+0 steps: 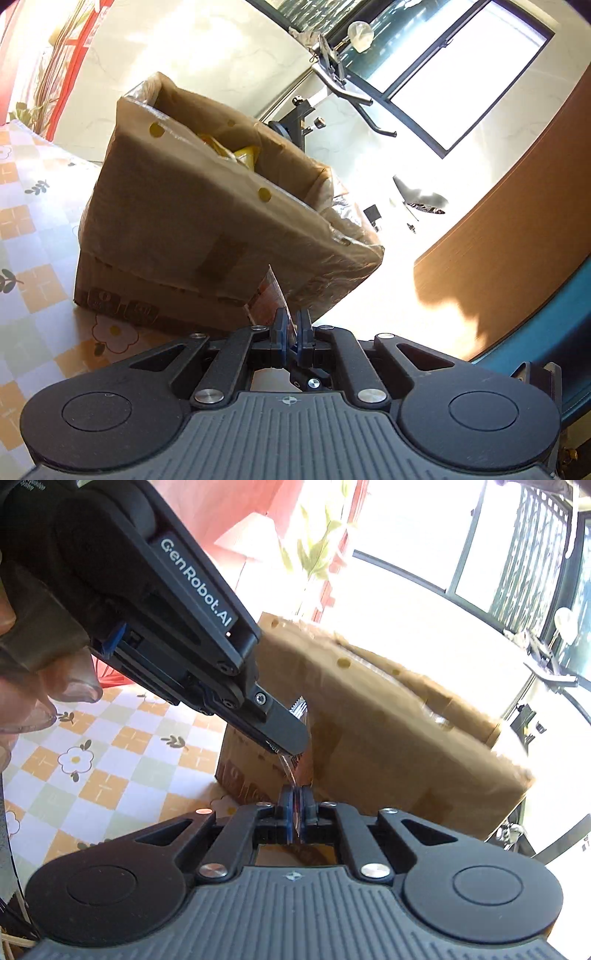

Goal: Organize snacks
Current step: 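Carry both packets over the open box on the floor, then open both tools to drop the packets into the box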

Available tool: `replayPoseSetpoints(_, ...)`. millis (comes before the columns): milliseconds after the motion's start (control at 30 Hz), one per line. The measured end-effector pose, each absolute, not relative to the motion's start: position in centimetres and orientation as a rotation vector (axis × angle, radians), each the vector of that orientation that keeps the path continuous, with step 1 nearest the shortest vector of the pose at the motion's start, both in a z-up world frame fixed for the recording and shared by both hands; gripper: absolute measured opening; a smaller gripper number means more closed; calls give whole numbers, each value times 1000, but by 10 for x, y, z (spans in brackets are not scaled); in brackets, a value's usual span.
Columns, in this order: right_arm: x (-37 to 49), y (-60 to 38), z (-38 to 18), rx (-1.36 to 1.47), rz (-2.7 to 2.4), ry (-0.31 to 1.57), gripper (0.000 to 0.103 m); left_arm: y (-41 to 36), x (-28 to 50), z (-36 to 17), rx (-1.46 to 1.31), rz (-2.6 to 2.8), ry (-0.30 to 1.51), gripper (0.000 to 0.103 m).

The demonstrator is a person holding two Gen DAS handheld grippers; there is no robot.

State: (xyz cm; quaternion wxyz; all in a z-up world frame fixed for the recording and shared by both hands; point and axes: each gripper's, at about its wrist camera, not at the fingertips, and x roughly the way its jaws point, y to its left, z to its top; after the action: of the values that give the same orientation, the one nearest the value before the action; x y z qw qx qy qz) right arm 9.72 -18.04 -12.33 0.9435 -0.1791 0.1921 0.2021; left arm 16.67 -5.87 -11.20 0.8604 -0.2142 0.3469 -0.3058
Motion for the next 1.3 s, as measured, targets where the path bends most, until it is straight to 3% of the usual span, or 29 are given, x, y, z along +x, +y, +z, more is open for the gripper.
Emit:
replayPoseSetpoints(400, 138, -205, -40, -420, 339, 269, 4, -88, 209, -22, -392, -705, 556, 6)
replayPoseSetpoints(767, 224, -227, -55, -413, 328, 400, 4, -125, 300, -37, -346, -646, 647, 8)
replayPoseSetpoints(833, 233, -227, -64, -431, 331, 436, 4, -128, 311, -44, -332, -627, 663, 15)
replayPoseSetpoints(900, 241, -227, -73, -435, 327, 473, 5, -128, 315, -48, -311, -598, 668, 40)
replayPoseSetpoints(967, 246, -231, -75, -408, 325, 500, 6, -121, 318, -49, -284, -573, 669, 52)
replayPoseSetpoints(1000, 246, -233, -75, -389, 327, 502, 6, -118, 317, -49, -268, -567, 669, 52)
replayPoseSetpoints(1167, 245, -244, -71, -324, 306, 514, 31, -105, 311, -40, -168, -485, 659, 68)
replayPoseSetpoints(1233, 240, -253, -64, -249, 300, 504, 53, -102, 306, -33, -121, -460, 641, 69)
replayPoseSetpoints(1300, 232, -259, -53, -174, 294, 489, 63, -103, 297, -23, -47, -417, 607, 70)
